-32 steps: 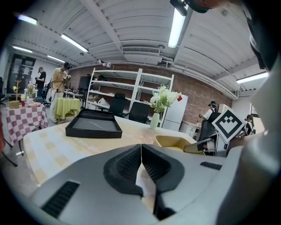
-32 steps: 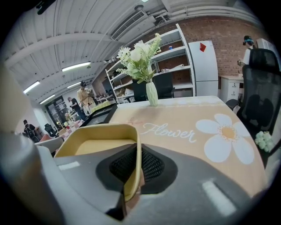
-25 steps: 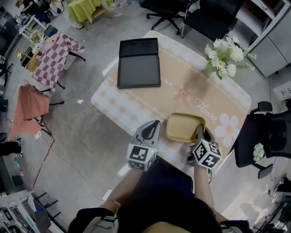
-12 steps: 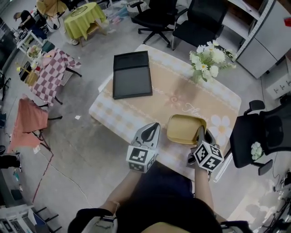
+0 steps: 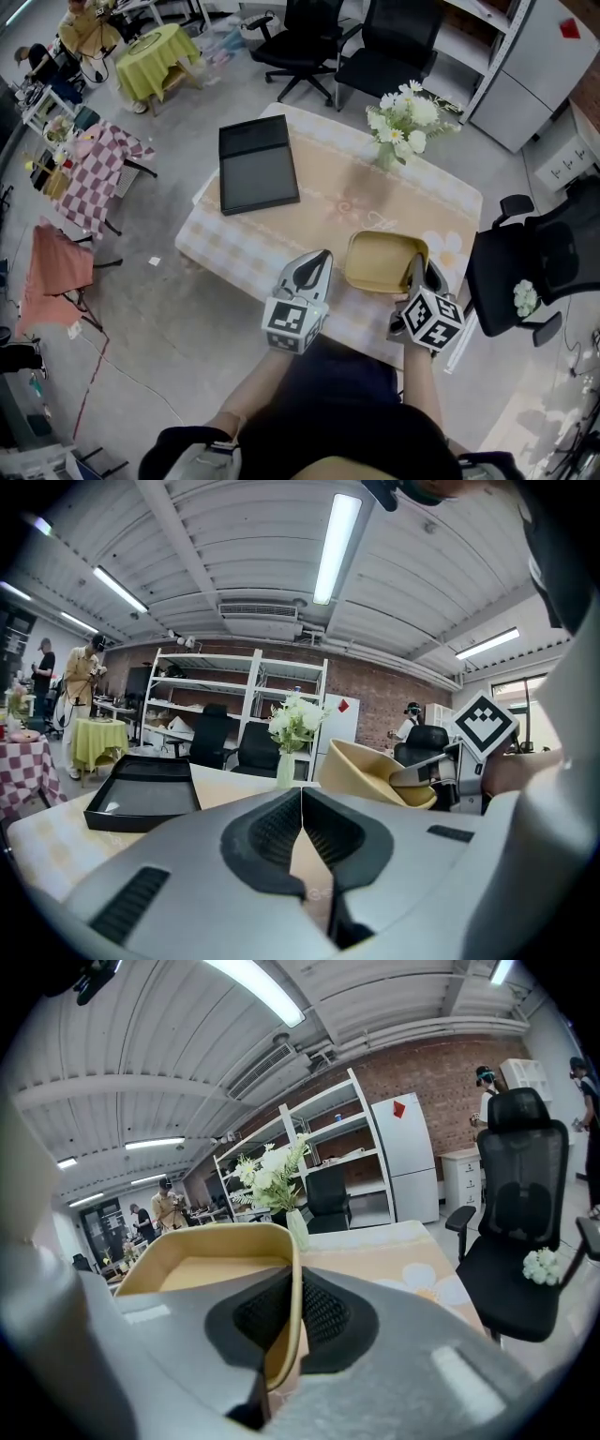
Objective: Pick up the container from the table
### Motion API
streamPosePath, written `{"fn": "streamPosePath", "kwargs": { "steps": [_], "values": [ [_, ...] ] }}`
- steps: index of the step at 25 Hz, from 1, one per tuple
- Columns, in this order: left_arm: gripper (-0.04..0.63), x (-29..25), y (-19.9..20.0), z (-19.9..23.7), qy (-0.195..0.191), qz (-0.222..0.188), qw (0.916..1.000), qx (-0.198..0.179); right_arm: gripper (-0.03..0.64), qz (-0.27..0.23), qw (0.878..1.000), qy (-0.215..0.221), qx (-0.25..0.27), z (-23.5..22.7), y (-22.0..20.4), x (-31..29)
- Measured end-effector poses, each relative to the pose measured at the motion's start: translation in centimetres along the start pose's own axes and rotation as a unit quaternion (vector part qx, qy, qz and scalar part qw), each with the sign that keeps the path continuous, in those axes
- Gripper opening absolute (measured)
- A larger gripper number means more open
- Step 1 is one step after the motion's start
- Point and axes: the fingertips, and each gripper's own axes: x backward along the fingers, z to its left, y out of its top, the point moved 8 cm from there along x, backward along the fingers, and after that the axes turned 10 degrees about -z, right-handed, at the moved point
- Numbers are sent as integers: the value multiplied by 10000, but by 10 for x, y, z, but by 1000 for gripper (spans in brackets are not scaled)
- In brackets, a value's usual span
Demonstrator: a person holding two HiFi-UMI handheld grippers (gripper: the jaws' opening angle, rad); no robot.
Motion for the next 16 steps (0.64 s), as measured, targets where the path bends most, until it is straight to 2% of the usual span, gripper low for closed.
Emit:
{"fn": "streamPosePath", "kwargs": {
  "steps": [16],
  "values": [
    [12,-3,0,-3,-150,21,9999,-32,8,-93,9999,-42,-33,1,2,6]
  ]
}}
